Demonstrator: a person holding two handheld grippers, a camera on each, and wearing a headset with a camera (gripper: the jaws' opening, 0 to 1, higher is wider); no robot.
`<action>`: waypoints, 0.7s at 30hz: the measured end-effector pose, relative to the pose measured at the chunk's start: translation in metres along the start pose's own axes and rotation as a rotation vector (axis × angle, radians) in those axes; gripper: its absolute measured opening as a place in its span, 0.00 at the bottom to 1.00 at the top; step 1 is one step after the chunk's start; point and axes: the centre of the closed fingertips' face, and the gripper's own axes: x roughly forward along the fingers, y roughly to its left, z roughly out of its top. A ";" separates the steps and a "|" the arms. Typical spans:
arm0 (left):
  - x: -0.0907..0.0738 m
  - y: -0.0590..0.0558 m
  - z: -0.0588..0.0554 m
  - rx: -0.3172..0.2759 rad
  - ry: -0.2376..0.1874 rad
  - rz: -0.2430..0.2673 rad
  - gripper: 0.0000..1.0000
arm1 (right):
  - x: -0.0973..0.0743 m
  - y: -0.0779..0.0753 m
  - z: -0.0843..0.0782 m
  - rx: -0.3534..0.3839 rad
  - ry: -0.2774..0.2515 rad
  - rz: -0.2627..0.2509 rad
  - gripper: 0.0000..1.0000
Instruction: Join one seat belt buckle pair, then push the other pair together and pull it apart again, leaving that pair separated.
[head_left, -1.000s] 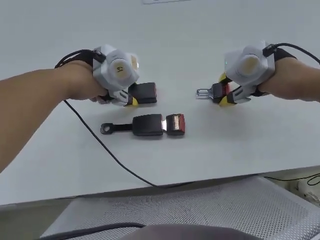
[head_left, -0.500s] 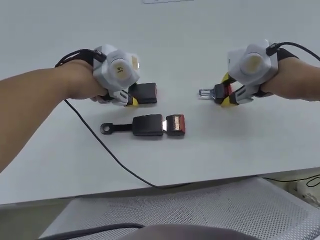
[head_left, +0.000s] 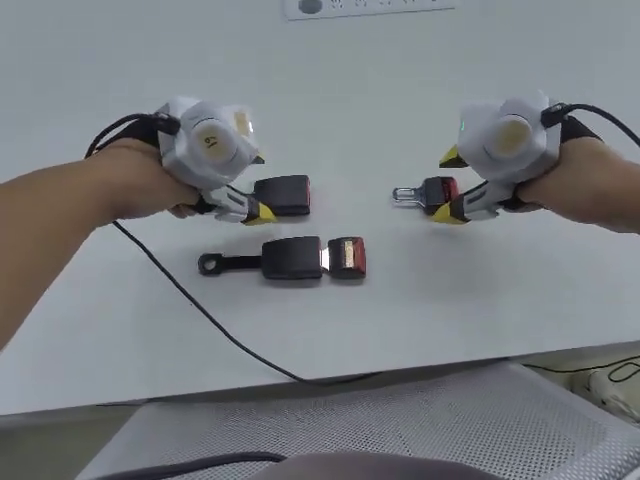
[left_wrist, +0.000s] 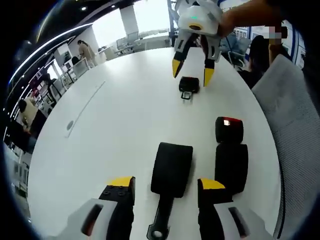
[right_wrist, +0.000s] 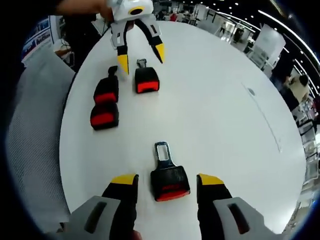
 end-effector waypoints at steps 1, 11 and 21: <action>-0.006 -0.004 0.002 -0.022 -0.014 0.004 0.55 | -0.004 0.003 0.004 0.040 -0.035 -0.005 0.47; -0.047 -0.042 -0.008 -0.138 -0.065 0.082 0.69 | -0.032 0.036 0.005 0.161 -0.130 -0.072 0.61; -0.071 -0.070 -0.049 -0.276 -0.046 0.126 0.80 | -0.046 0.071 -0.012 0.296 -0.187 -0.093 0.80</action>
